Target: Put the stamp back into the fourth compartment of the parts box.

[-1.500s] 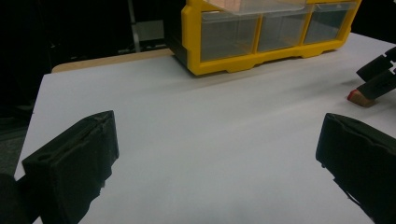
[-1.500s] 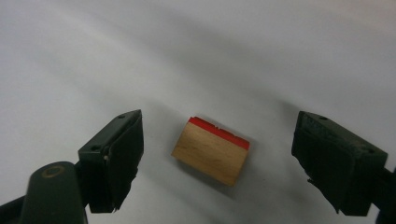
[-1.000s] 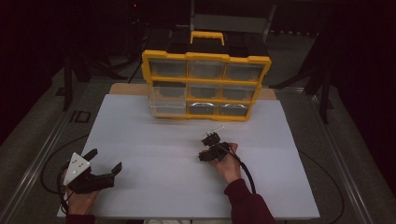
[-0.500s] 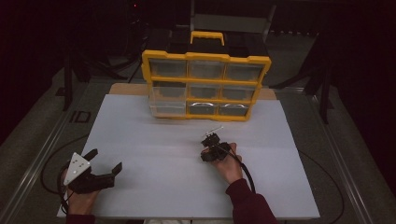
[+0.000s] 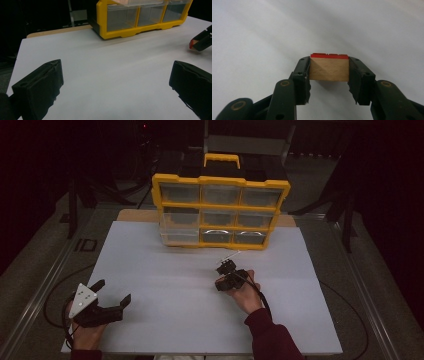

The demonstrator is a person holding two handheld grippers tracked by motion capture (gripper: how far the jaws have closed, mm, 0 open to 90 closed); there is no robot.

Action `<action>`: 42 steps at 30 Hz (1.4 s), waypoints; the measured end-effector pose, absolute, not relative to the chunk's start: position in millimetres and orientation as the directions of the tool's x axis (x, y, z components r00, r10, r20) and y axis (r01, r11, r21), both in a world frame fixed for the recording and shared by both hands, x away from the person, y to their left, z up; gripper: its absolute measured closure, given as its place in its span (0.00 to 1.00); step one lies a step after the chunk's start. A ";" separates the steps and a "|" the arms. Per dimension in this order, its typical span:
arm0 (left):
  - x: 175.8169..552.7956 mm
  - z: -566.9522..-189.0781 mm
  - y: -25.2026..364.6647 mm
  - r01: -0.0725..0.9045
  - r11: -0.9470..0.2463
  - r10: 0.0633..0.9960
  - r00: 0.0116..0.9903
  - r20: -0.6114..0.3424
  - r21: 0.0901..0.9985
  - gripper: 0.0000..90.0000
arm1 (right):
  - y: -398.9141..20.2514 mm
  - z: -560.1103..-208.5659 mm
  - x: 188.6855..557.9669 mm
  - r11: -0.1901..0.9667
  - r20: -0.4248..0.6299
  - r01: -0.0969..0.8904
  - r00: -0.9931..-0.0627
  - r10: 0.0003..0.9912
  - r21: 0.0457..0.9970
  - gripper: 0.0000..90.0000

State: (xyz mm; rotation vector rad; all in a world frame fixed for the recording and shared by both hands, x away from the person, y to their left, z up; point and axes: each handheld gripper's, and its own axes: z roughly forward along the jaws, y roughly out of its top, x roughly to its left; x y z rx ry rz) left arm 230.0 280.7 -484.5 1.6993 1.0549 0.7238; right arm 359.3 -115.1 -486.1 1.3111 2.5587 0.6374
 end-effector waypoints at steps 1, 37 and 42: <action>230.0 -484.6 280.6 0.317 -0.153 0.894 0.447 -0.005 0.936 0.00 | -115.1 -484.4 359.4 0.516 0.021 0.722 -0.590 0.807 0.461 0.61; 230.0 -484.6 280.1 0.314 -0.153 0.891 0.454 -0.006 0.937 0.00 | -122.9 -420.3 373.8 0.482 0.024 0.692 -0.584 0.812 0.538 0.61; 230.0 -484.7 280.3 0.314 -0.153 0.891 0.454 -0.007 0.937 0.00 | -122.3 -413.3 377.6 0.487 0.034 0.687 -0.596 0.802 0.540 0.61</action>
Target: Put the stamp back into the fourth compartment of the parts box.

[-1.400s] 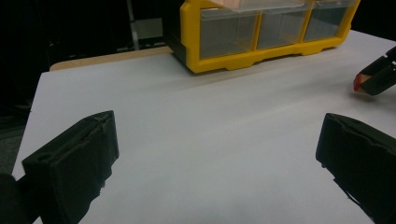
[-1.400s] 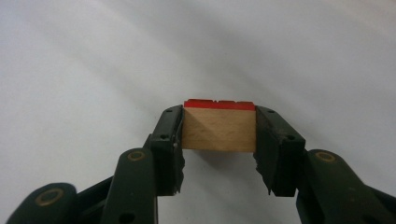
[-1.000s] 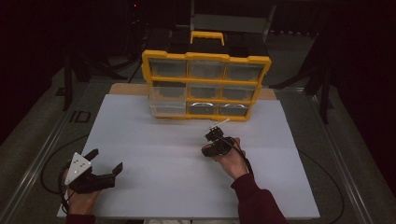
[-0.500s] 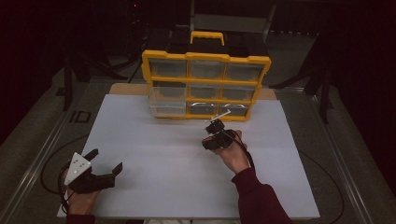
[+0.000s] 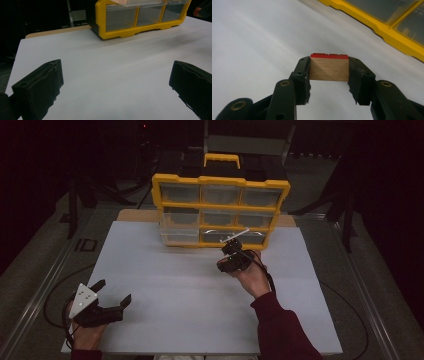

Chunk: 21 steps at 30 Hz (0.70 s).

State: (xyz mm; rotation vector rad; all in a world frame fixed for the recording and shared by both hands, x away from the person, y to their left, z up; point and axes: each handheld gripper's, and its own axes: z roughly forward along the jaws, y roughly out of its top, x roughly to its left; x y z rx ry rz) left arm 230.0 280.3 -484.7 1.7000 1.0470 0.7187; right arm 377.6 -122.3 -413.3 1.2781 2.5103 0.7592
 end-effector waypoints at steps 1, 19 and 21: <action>230.1 -484.7 280.3 0.313 -0.154 0.891 0.455 -0.006 0.937 0.00 | -122.8 -412.0 378.5 0.484 0.045 0.688 -0.598 0.800 0.541 0.61; 230.0 -484.6 279.4 0.315 -0.159 0.889 0.457 -0.003 0.936 0.00 | -116.7 -378.8 398.0 0.509 0.051 0.663 -0.635 0.771 0.549 0.61; 230.4 -484.7 278.9 0.315 -0.159 0.889 0.459 -0.004 0.936 0.00 | -115.6 -374.7 400.4 0.514 0.052 0.659 -0.640 0.766 0.549 0.61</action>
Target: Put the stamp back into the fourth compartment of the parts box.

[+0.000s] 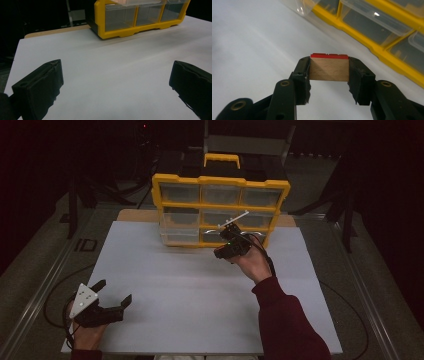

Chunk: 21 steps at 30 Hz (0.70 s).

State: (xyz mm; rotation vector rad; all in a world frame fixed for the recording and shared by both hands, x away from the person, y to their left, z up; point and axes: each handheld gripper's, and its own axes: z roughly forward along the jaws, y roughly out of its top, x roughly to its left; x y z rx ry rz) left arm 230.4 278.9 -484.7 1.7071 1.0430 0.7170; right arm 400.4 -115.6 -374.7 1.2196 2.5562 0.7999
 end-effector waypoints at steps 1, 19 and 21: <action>230.6 -484.7 278.8 0.315 -0.159 0.888 0.459 -0.004 0.936 0.00 | -114.8 -372.9 401.5 0.514 0.050 0.659 -0.640 0.766 0.550 0.61; 231.4 -484.9 279.4 0.317 -0.155 0.889 0.458 -0.008 0.936 0.00 | -111.0 -355.4 421.9 0.518 0.063 0.644 -0.659 0.750 0.563 0.61; 231.3 -484.9 279.4 0.317 -0.156 0.889 0.458 -0.007 0.935 0.00 | -110.5 -352.7 423.4 0.526 0.060 0.639 -0.665 0.745 0.562 0.61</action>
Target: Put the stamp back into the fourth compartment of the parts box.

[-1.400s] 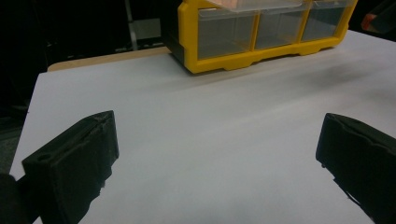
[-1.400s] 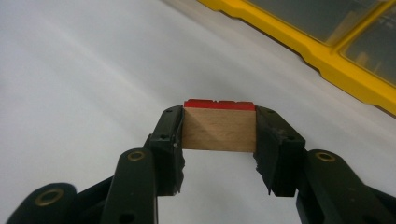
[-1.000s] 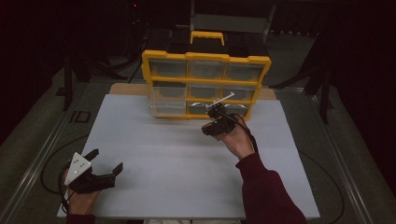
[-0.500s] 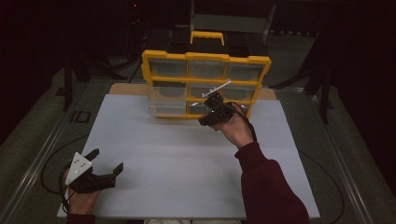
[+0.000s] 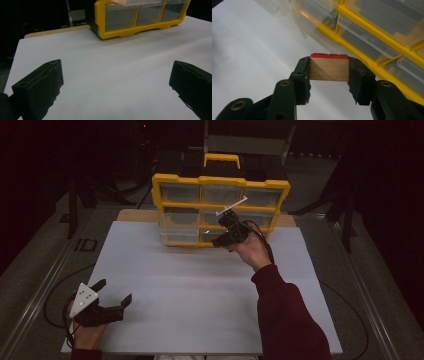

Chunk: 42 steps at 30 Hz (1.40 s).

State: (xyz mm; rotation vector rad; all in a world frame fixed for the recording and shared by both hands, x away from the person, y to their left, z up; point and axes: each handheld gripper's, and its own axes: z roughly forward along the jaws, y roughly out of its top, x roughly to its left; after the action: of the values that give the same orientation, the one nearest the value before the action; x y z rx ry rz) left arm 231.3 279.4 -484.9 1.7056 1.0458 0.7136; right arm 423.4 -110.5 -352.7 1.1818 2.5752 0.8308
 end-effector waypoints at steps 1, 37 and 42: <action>231.4 -484.9 279.3 0.317 -0.157 0.888 0.459 -0.007 0.936 0.00 | -110.1 -351.5 424.1 0.524 0.061 0.638 -0.665 0.744 0.565 0.61; 231.8 -485.3 278.6 0.314 -0.160 0.884 0.467 -0.006 0.936 0.00 | -97.9 -317.6 450.2 0.512 0.069 0.610 -0.680 0.730 0.605 0.61; 232.2 -485.4 278.6 0.314 -0.160 0.884 0.468 -0.005 0.936 0.00 | -98.0 -315.5 451.6 0.504 0.075 0.612 -0.677 0.732 0.610 0.61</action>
State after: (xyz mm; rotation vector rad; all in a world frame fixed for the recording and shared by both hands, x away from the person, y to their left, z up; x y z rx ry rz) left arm 232.2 278.6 -485.4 1.7104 1.0344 0.7086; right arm 451.6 -98.0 -315.5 1.1551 2.5522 0.9184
